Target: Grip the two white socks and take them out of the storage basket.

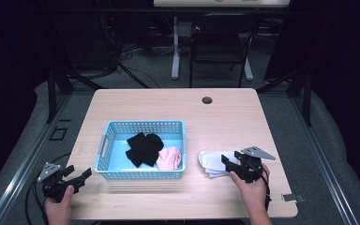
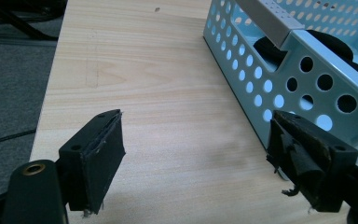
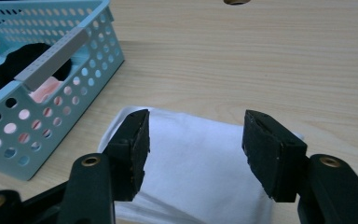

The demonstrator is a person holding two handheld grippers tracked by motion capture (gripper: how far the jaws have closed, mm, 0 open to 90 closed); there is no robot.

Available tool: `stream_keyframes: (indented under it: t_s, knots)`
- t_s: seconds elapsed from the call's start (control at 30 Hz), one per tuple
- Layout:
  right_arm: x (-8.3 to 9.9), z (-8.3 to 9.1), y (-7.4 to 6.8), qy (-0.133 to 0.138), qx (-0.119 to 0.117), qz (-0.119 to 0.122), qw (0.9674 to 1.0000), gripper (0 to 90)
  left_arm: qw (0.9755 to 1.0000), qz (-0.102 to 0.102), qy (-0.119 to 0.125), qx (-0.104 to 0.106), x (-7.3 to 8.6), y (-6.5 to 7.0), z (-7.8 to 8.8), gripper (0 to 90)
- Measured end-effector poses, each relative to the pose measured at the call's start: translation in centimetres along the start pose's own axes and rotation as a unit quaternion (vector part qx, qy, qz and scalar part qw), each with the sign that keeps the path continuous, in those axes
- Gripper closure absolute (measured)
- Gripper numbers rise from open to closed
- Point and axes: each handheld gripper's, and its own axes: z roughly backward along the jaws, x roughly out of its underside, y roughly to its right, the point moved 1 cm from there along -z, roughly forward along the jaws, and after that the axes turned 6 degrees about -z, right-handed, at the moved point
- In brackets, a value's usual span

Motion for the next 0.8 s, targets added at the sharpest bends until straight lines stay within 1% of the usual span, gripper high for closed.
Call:
stream_keyframes:
  t_s: [0.13, 0.17, 0.3, 0.47, 0.57, 0.7, 0.77, 0.8]
  knots:
    - [0.1, 0.0, -0.9, -0.003, -0.009, 0.015, 0.9999, 41.3, 1.0, 0.0, 0.0, 0.0, 0.0, 0.0, 0.0, 18.6]
    - [0.2, 0.0, -1.2, 0.001, -0.014, 0.015, 0.9998, 41.3, 1.0, 0.0, 0.0, -0.001, 0.0, 0.0, 0.0, 18.6]
    - [0.5, -0.3, -2.4, -0.006, -0.027, 0.038, 0.9989, 41.4, 1.0, -0.002, -0.001, 0.0, 0.0, 0.0, 0.0, 18.6]
    - [1.0, -0.8, -3.4, -0.005, -0.034, 0.063, 0.9974, 41.8, 1.0, -0.002, -0.001, 0.0, 0.0, 0.0, 0.0, 18.5]
    - [1.1, -1.1, -3.7, -0.007, -0.037, 0.064, 0.9972, 42.2, 1.0, -0.003, -0.004, 0.001, 0.0, 0.0, -0.1, 18.6]
    - [1.6, -1.8, -4.3, -0.023, -0.047, 0.073, 0.996, 42.8, 1.0, -0.006, -0.003, 0.001, 0.0, 0.2, -0.1, 18.6]
    - [1.7, -2.0, -4.4, -0.03, -0.046, 0.081, 0.9952, 42.9, 1.0, -0.006, -0.003, 0.001, 0.0, 0.2, -0.1, 18.6]
    - [1.8, -2.1, -4.5, -0.03, -0.046, 0.081, 0.9952, 42.8, 1.0, -0.006, -0.003, 0.001, 0.0, 0.2, -0.1, 18.6]
